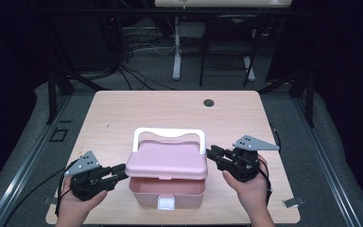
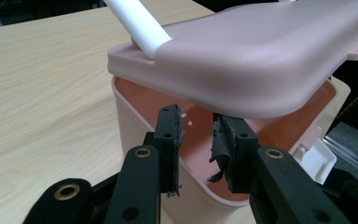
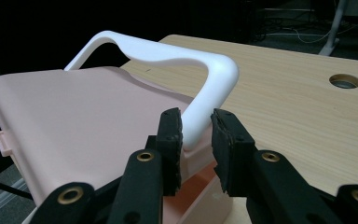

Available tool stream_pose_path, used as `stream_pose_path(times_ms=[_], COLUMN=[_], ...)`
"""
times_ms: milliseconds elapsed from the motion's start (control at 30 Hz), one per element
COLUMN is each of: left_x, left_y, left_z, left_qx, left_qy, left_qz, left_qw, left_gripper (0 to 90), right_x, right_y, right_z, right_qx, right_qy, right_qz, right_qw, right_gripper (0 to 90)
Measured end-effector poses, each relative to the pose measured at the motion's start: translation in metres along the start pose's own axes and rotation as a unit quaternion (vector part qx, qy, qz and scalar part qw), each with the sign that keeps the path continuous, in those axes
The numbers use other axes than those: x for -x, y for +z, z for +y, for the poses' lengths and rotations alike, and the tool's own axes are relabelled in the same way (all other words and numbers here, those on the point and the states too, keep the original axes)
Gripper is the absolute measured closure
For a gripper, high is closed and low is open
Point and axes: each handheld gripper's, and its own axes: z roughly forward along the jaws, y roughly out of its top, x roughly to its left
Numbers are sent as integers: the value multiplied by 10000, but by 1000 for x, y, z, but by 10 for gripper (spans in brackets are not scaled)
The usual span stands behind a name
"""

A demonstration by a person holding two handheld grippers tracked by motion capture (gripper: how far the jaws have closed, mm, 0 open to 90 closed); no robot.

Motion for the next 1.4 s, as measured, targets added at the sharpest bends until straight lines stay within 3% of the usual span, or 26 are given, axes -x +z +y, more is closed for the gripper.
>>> stream_pose_path(times_ms=[467,1033,1400], left_x=[-1,-2,-5], left_y=[-2,-4,-2], left_z=[14,25,30], left_qx=[266,400,441], left_qy=[69,88,60], left_qz=[10,50,49], left_qw=[9996,9991,9990], left_gripper=[724,735,731], right_x=[1,2,-3], right_y=[-3,-8,0], right_z=[-1,-11,-27], right_qx=[-50,-94,-385], right_qy=[-11,66,17], right_qz=[-136,-223,-272], right_qw=[9999,9997,9989], right_gripper=[720,701,678])
